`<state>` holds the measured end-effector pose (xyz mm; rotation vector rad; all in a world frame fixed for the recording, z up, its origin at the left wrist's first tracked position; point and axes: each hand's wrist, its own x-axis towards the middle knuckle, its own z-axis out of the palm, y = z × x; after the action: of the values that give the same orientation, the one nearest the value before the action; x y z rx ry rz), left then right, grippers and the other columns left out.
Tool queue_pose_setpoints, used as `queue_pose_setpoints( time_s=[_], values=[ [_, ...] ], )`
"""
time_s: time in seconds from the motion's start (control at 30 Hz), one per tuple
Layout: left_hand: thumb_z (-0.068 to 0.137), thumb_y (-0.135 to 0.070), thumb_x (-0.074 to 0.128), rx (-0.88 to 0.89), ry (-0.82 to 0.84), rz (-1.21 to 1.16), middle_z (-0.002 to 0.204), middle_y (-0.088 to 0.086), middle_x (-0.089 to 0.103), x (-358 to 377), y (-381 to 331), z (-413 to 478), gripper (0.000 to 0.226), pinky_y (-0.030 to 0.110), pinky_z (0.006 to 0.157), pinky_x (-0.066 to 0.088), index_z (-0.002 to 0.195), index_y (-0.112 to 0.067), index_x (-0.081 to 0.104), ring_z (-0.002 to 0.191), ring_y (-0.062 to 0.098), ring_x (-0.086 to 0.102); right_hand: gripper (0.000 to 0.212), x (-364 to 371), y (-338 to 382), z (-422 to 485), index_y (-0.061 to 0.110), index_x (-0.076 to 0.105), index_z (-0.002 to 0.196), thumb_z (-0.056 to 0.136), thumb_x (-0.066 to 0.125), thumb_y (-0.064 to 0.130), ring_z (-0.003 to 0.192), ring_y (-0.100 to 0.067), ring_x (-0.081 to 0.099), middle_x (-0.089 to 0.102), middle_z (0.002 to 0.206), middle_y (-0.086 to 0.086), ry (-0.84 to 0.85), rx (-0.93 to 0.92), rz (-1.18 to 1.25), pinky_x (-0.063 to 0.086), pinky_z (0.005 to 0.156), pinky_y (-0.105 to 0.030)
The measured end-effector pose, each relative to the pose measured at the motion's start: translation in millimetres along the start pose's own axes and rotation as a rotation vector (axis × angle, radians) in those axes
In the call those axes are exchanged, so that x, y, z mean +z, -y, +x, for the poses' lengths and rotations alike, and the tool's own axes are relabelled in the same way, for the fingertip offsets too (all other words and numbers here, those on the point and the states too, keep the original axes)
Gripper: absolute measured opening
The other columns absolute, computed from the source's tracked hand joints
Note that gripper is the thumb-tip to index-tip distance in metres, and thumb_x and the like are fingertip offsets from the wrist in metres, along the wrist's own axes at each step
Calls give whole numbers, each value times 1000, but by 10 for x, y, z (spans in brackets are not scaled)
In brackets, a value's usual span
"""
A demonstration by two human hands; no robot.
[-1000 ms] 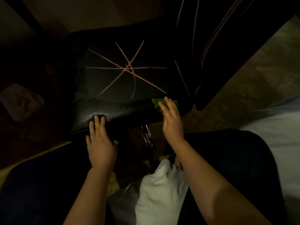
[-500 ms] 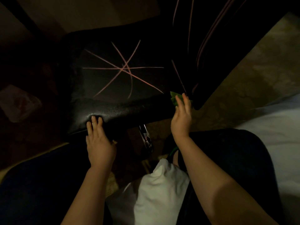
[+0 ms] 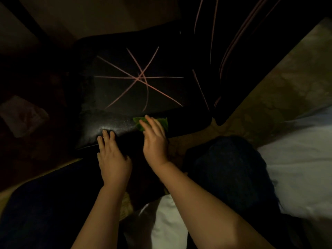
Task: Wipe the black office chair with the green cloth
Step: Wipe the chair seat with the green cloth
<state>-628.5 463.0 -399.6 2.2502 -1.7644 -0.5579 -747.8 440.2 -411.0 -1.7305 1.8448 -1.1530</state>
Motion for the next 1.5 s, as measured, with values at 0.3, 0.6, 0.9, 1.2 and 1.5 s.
queue_pose_setpoints(
  time_s=[0.3, 0.6, 0.9, 1.2, 1.5],
  values=[
    [85, -6, 64, 123, -9, 5, 164, 6, 10, 58, -161, -130, 78, 47, 120, 15, 153, -13, 25, 151, 23, 2, 38, -301, -132, 23, 9, 68, 116, 79, 67, 1, 111, -32, 55, 61, 118, -13, 111, -88, -191, 50, 93, -45],
    [87, -10, 64, 186, 51, 15, 164, 5, 6, 173, -365, -149, 82, 46, 121, 13, 155, -18, 19, 151, 23, -3, 31, -844, -781, 3, 15, 74, 104, 74, 75, 5, 92, -30, 60, 64, 103, -8, -82, -95, -406, 56, 68, -39],
    [85, -12, 67, 122, 33, -8, 164, 5, 5, 259, -520, -200, 82, 49, 118, 23, 153, -13, 22, 151, 26, -2, 24, -1136, -1074, -11, 10, 74, 104, 81, 71, 2, 95, -28, 58, 65, 102, -9, -310, 222, -324, 54, 76, -39],
    [86, -14, 67, 118, 41, 15, 164, 7, 1, 281, -542, -215, 84, 47, 119, 19, 154, -11, 18, 151, 27, -5, 15, -1065, -993, 26, 2, 70, 98, 83, 66, -1, 100, -28, 57, 64, 97, -12, -313, 298, -222, 50, 83, -35],
    [90, -15, 61, 109, 54, -19, 164, 7, -3, 262, -563, -230, 81, 44, 120, 17, 155, -11, 13, 151, 25, -8, 14, -653, -584, -31, 1, 71, 92, 78, 70, -1, 92, -28, 58, 62, 91, -12, -213, 199, -191, 55, 74, -37]
  ],
)
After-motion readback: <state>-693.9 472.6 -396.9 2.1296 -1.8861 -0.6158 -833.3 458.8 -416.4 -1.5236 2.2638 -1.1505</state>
